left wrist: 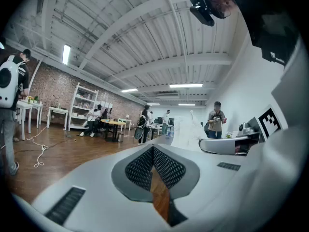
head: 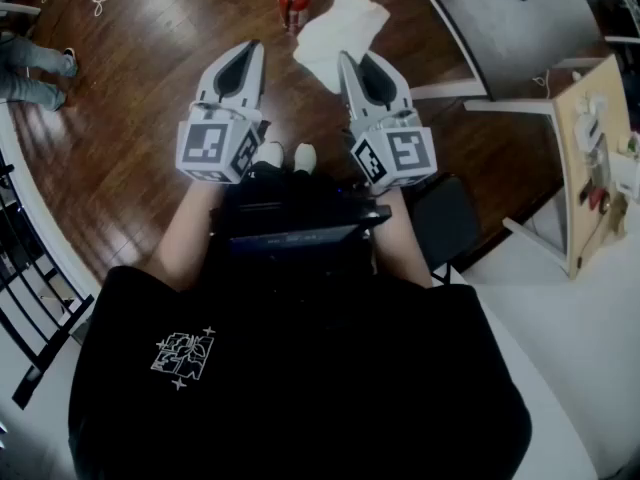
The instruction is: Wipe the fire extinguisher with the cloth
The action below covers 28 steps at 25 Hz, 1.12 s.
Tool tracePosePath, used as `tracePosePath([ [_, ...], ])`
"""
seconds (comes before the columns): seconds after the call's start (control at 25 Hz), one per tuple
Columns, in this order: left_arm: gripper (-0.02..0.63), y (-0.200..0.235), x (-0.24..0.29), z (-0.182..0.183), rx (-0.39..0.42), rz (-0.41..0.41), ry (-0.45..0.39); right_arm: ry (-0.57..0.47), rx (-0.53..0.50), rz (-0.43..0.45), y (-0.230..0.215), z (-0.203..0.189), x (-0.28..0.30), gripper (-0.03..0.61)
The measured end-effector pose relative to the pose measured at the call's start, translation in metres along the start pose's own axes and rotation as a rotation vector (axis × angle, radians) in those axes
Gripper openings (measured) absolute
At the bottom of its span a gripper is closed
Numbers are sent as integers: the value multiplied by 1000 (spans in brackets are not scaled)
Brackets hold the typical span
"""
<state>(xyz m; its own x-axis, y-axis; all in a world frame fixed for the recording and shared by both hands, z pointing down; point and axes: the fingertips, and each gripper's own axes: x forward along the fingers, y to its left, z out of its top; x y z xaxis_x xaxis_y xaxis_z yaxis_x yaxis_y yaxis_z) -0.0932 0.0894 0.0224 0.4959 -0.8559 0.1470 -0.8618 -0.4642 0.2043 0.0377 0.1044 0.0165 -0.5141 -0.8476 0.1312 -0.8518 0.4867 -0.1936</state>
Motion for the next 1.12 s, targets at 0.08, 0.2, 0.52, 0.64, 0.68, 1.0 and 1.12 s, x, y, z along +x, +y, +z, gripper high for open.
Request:
tracePosePath([
  [0.08, 1, 0, 2, 0, -3, -2, -16, 2, 0, -1, -2, -2, 1, 97],
  [0.2, 0, 2, 4, -2, -11, 5, -20, 4, -3, 5, -6, -5, 2, 97],
  [0.52, 1, 17, 58, 2, -13, 6, -24, 19, -7, 3, -44, -1, 37, 97],
  [0.64, 0, 33, 80, 2, -28, 2, -20, 31, 1, -4, -57, -7, 60, 97],
  [0.68, 0, 40, 89, 2, -28, -1, -22, 35, 4, -6, -62, -10, 71, 97],
  [1.0, 0, 105, 169, -22, 18, -38, -22, 55, 20, -13, -101, -58, 163, 95],
  [1.12, 1, 128, 200, -48, 14, -46, -38, 62, 10, -14, -129, -98, 192, 95],
])
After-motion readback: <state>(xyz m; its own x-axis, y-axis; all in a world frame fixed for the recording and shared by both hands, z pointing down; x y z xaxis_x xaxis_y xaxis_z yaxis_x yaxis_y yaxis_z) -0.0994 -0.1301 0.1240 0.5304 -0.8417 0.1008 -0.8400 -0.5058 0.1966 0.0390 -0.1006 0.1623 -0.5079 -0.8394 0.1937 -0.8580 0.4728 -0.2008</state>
